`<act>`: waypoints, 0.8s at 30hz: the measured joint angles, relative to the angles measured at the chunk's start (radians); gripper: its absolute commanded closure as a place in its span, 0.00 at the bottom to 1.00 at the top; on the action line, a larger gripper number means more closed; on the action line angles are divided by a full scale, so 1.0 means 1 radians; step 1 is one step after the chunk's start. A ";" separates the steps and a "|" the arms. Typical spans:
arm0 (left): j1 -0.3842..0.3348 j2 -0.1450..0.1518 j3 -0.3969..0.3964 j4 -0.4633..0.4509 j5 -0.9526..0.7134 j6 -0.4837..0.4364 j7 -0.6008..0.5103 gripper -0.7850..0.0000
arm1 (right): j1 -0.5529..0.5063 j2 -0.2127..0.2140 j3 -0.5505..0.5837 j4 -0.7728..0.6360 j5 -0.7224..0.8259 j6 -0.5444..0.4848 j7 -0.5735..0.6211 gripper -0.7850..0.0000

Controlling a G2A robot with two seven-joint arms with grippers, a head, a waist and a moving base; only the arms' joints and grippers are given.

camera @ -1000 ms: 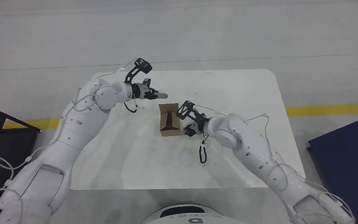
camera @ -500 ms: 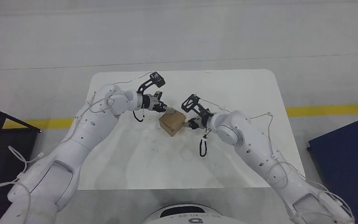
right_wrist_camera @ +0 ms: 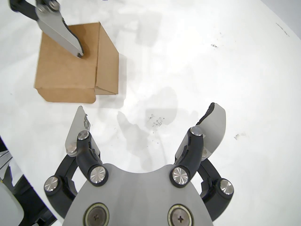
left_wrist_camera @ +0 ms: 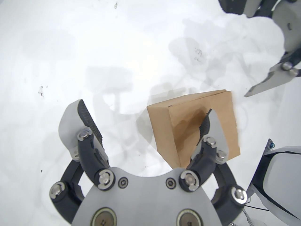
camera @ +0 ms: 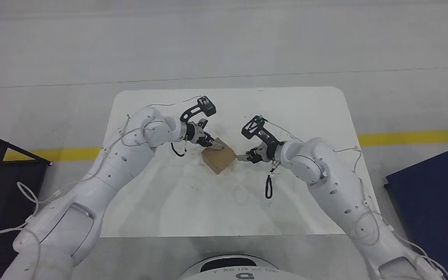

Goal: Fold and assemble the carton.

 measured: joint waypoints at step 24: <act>0.052 0.010 -0.065 -0.030 -0.032 -0.018 0.051 0.00 | 0.072 -0.036 -0.147 0.073 -0.132 0.076 -0.056 0.07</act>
